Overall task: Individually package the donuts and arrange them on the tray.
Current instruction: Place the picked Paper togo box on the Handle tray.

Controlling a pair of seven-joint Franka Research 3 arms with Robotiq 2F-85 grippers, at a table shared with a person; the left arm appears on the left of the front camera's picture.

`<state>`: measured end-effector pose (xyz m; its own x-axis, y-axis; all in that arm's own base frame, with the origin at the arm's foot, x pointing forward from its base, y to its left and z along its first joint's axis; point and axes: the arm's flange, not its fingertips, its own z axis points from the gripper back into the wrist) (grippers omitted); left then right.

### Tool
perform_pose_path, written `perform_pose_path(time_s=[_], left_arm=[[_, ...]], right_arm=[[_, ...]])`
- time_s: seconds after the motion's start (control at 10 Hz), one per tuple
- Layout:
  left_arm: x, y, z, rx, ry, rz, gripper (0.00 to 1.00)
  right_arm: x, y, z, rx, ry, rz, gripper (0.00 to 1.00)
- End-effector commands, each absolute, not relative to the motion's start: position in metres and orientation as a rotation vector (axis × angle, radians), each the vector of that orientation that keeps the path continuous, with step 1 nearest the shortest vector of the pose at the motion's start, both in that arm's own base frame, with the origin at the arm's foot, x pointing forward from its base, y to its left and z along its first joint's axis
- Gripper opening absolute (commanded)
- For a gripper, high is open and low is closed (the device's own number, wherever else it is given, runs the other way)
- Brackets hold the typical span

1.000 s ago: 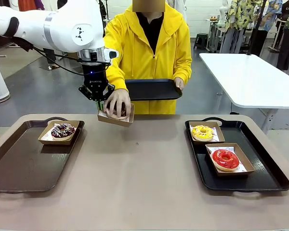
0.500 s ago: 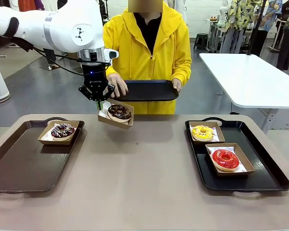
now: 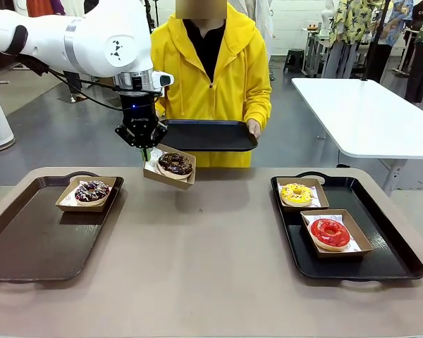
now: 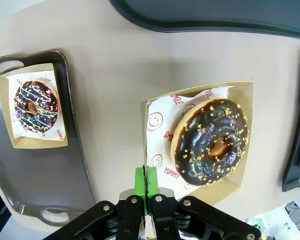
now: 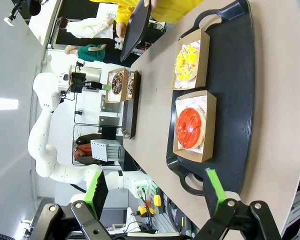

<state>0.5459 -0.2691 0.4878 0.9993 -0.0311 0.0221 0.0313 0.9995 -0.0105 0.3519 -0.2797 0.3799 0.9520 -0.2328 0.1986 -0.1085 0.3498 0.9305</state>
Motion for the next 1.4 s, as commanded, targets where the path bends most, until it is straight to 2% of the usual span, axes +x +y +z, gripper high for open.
perform_pose_path(time_s=[0.0,0.1,0.3,0.6,0.9,1.2,1.3], left_arm=[[0.527,-0.244,0.499,-0.062,-0.012,-0.091,0.01],[0.515,-0.215,0.508,-0.070,0.016,-0.146,0.01],[0.461,-0.157,0.517,-0.089,-0.013,-0.158,0.01],[0.414,-0.076,0.513,-0.011,0.003,-0.149,0.01],[0.389,-0.014,0.481,0.025,-0.007,-0.063,0.01],[0.389,-0.003,0.467,0.039,-0.029,-0.039,0.01],[0.387,-0.001,0.473,0.028,0.021,-0.031,0.01]], right_arm=[[0.351,-0.280,0.380,1.220,-0.323,-0.084,1.00],[0.351,-0.280,0.380,1.220,-0.323,-0.084,1.00],[0.351,-0.280,0.380,1.220,-0.323,-0.084,1.00],[0.351,-0.280,0.380,1.220,-0.323,-0.084,1.00],[0.351,-0.280,0.380,1.220,-0.323,-0.084,1.00],[0.351,-0.280,0.380,1.220,-0.323,-0.084,1.00],[0.351,-0.280,0.380,1.220,-0.323,-0.084,1.00]])
